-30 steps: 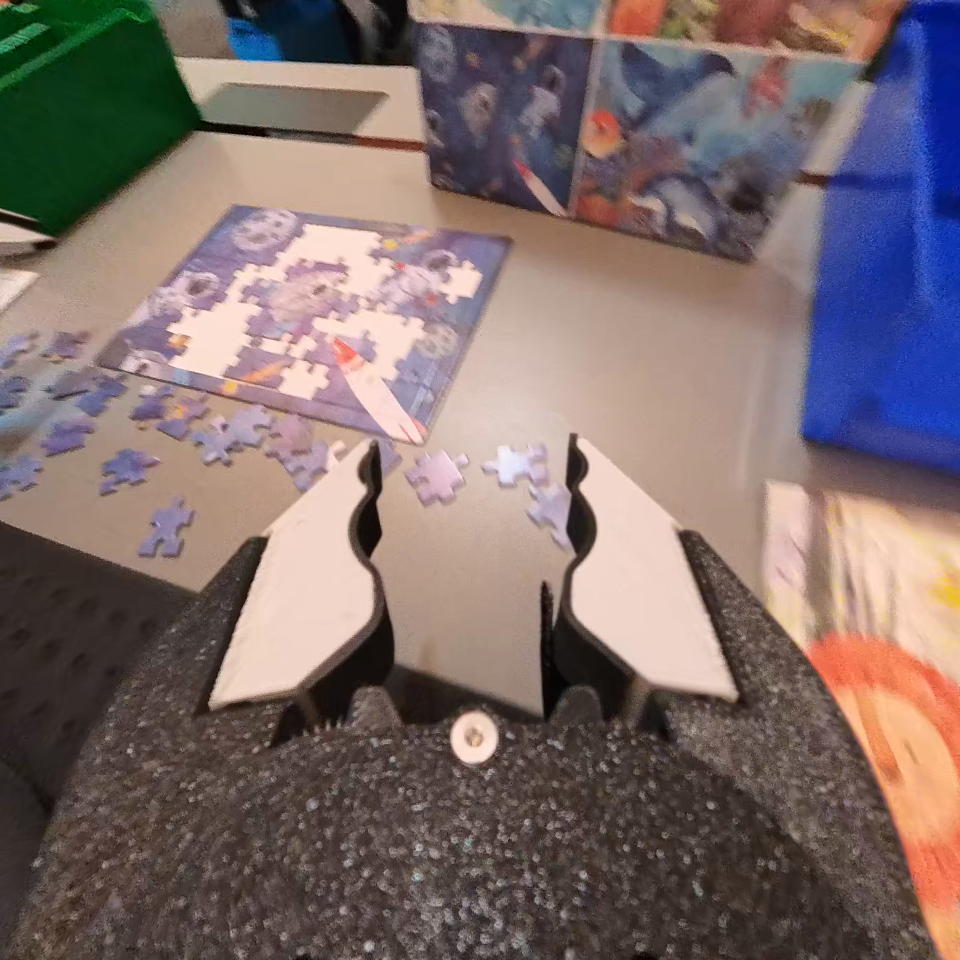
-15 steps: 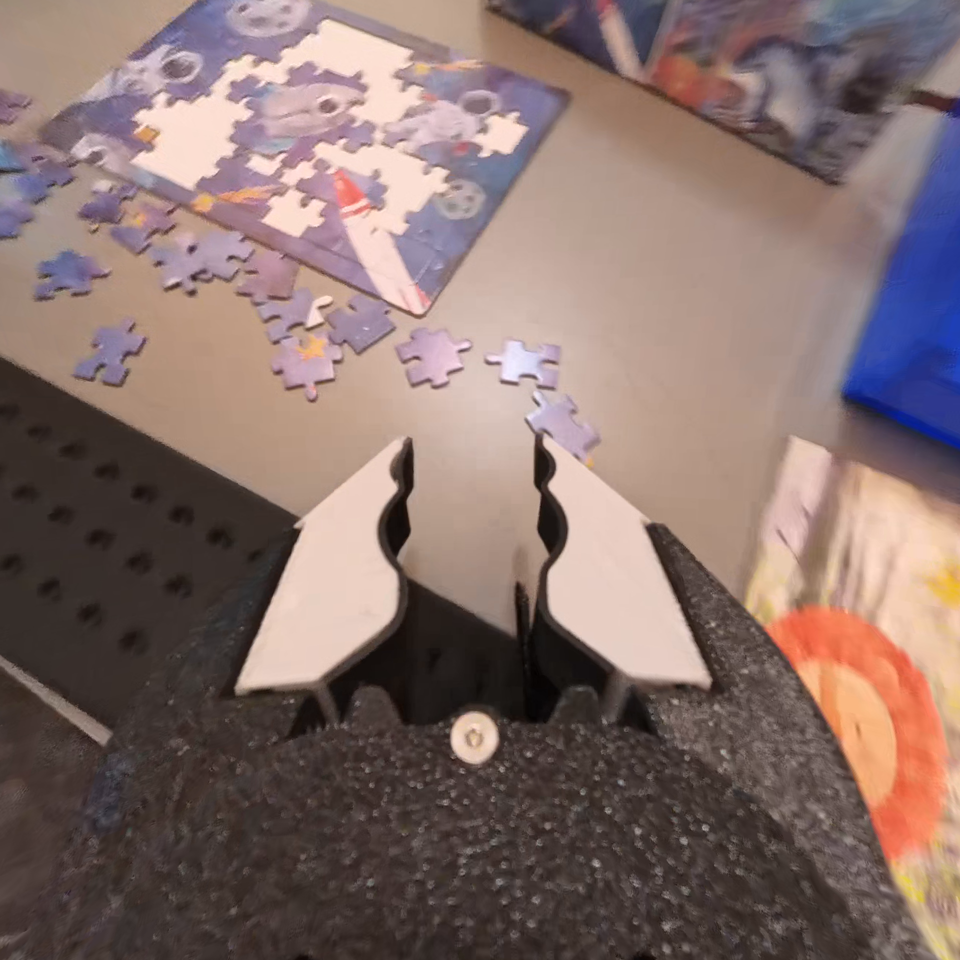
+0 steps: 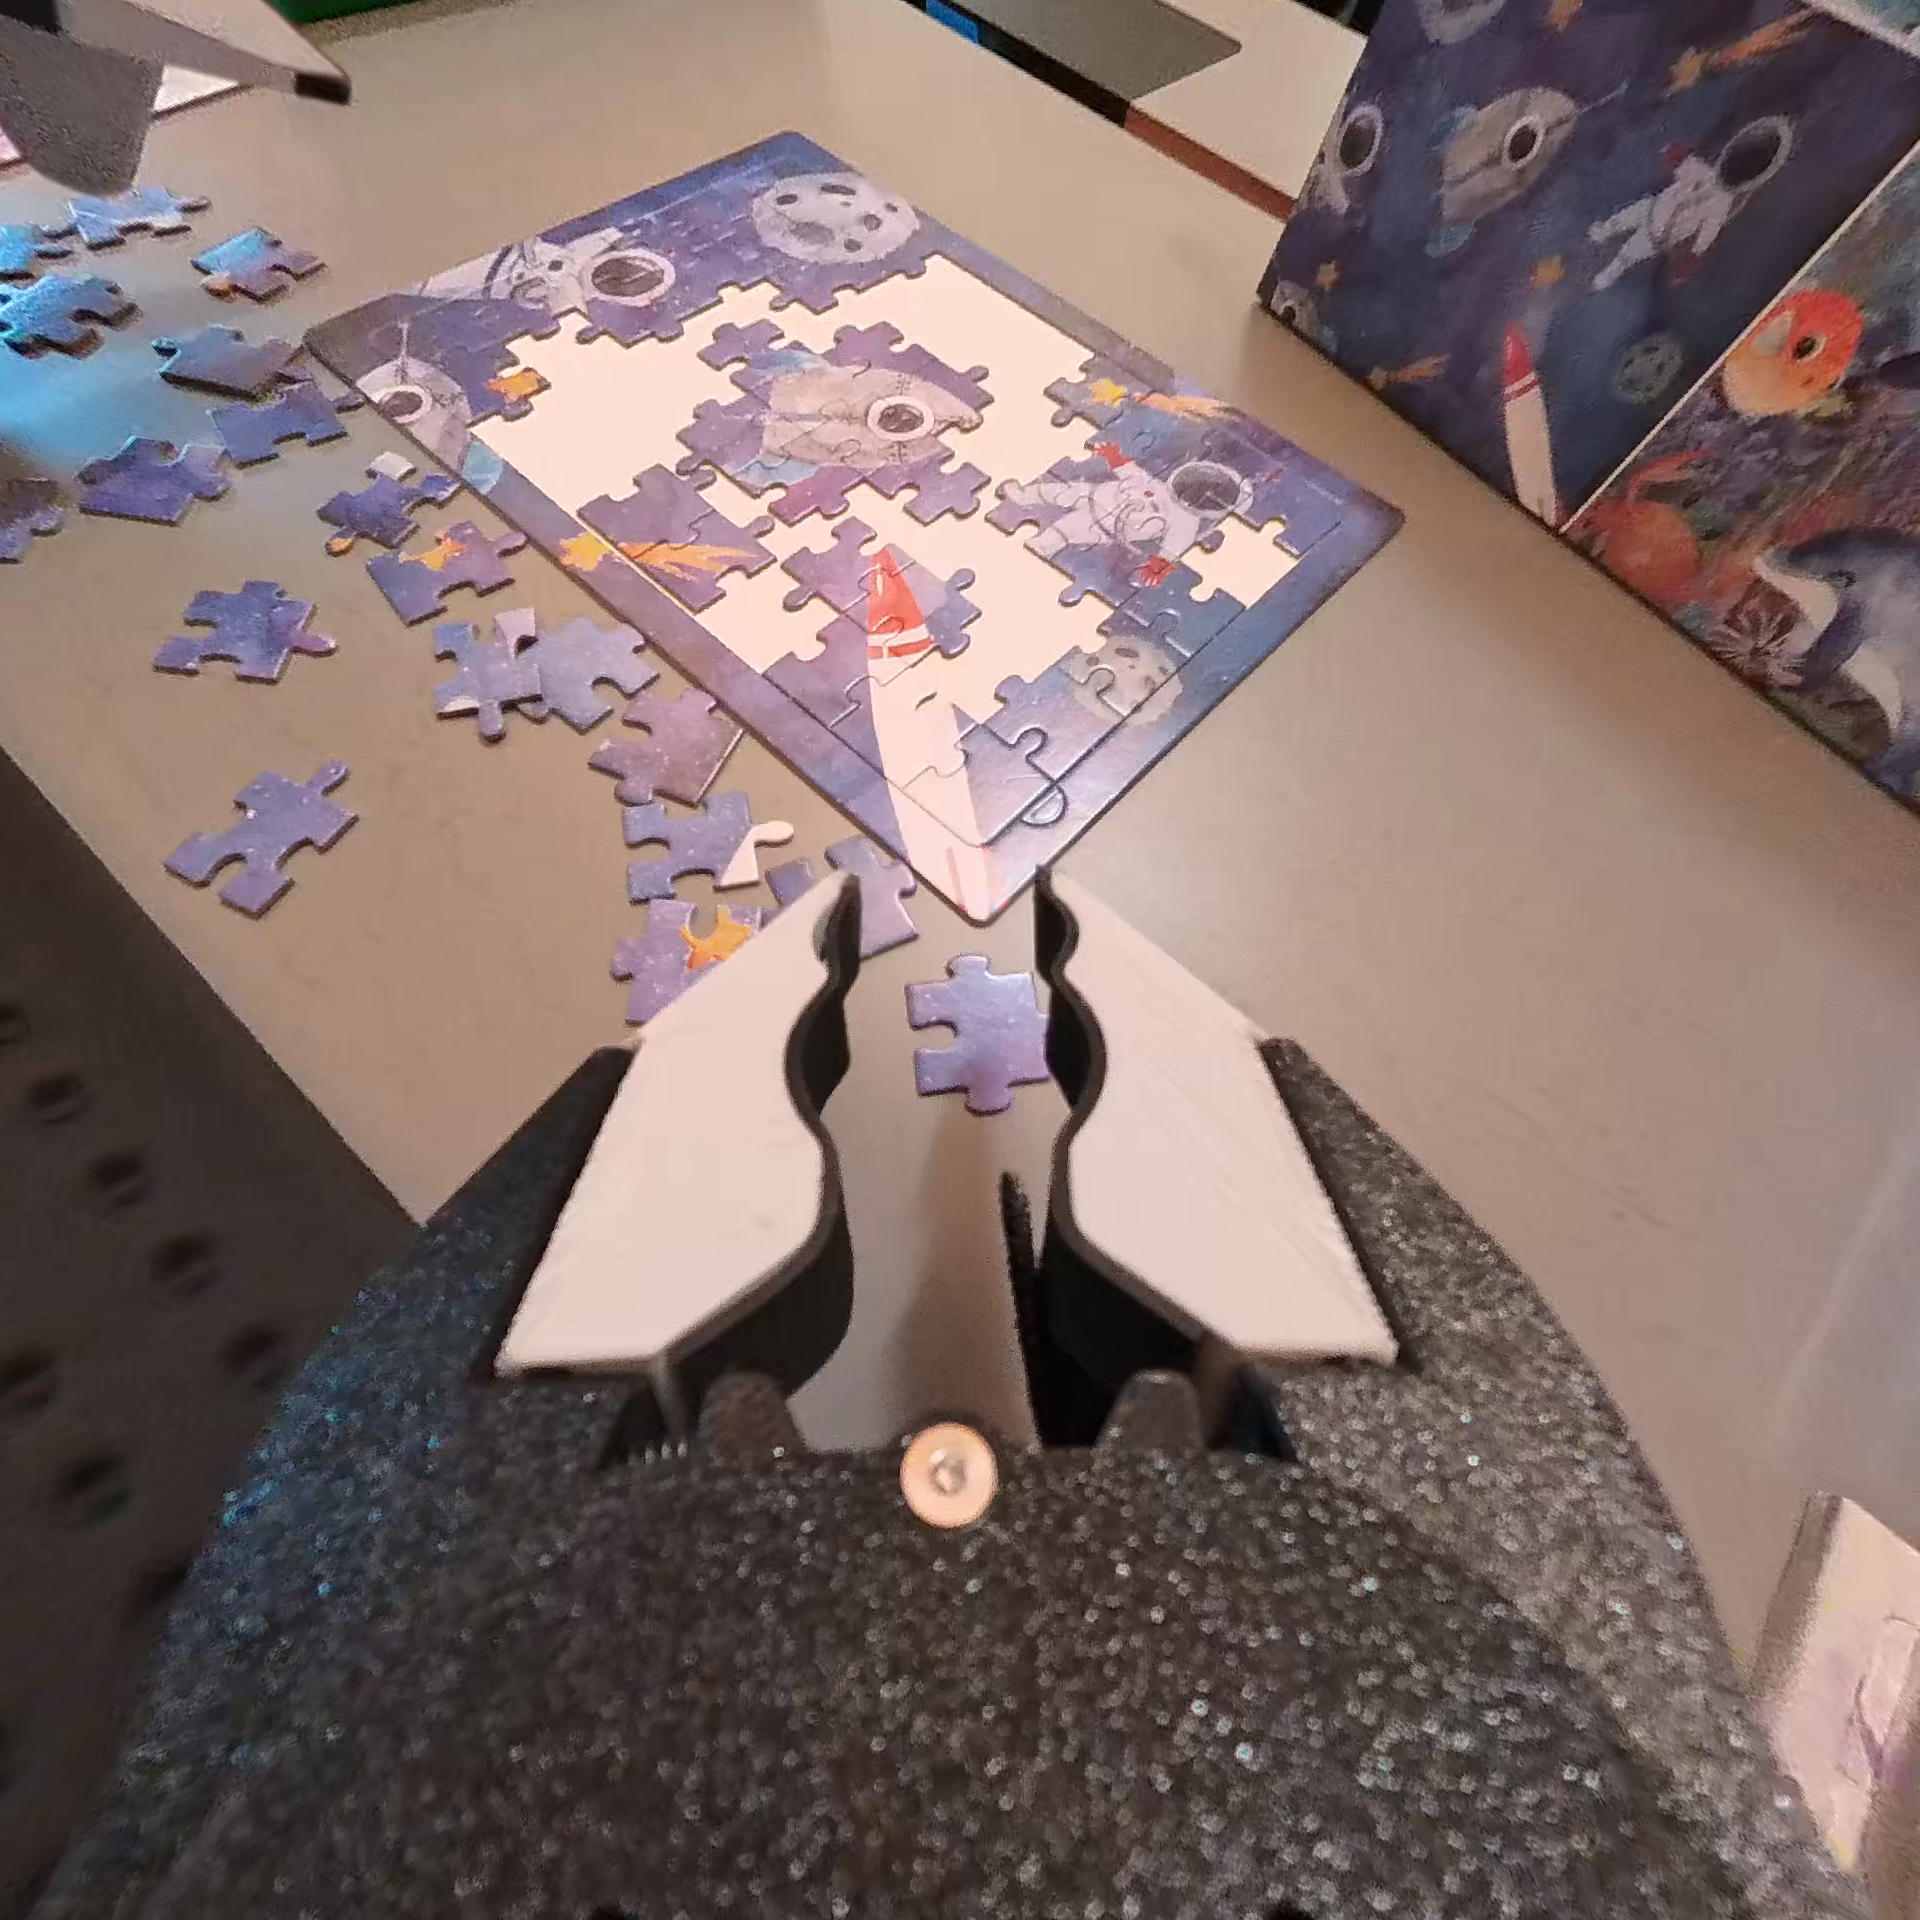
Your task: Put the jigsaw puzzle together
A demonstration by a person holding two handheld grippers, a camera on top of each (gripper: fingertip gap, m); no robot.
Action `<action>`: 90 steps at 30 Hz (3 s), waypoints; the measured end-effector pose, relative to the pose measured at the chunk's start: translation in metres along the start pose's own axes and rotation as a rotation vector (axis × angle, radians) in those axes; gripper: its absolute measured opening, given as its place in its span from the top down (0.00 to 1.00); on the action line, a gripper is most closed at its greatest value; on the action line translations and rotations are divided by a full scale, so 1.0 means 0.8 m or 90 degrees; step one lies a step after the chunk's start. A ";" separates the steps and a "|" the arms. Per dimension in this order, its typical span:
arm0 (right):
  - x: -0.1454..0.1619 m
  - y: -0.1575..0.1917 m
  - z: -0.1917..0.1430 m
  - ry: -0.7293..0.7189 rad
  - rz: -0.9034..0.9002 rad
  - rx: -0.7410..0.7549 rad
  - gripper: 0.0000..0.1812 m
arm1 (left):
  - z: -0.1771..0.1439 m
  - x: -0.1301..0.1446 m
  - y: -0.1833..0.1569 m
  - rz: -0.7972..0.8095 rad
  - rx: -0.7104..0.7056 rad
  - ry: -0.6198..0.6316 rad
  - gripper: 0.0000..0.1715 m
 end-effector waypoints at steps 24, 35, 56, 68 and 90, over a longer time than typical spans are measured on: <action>-0.003 0.056 0.036 0.133 0.043 -0.133 0.76 | -0.017 0.013 0.038 -0.063 -0.052 -0.024 0.85; 0.005 0.055 0.063 0.193 0.033 -0.115 0.83 | -0.015 0.016 0.042 -0.076 -0.051 -0.015 0.85; -0.001 0.083 0.048 0.163 -0.039 -0.209 0.89 | -0.033 -0.023 -0.146 -0.070 0.447 0.077 0.80; 0.005 0.071 0.059 0.195 -0.013 -0.223 0.78 | -0.021 -0.008 -0.219 0.054 0.547 0.160 1.00; 0.002 0.113 0.061 0.197 -0.087 -0.278 0.83 | -0.015 -0.013 -0.188 0.014 0.491 0.069 1.00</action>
Point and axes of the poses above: each gripper's, where its closed fingertips meet, z out along the fingers, x out of its underside, y = z × x across the jaws, the point moved 9 cm from there along -z, back along the fingers, and after that the axes turned 15 degrees about -y, right-handed, at the moved point
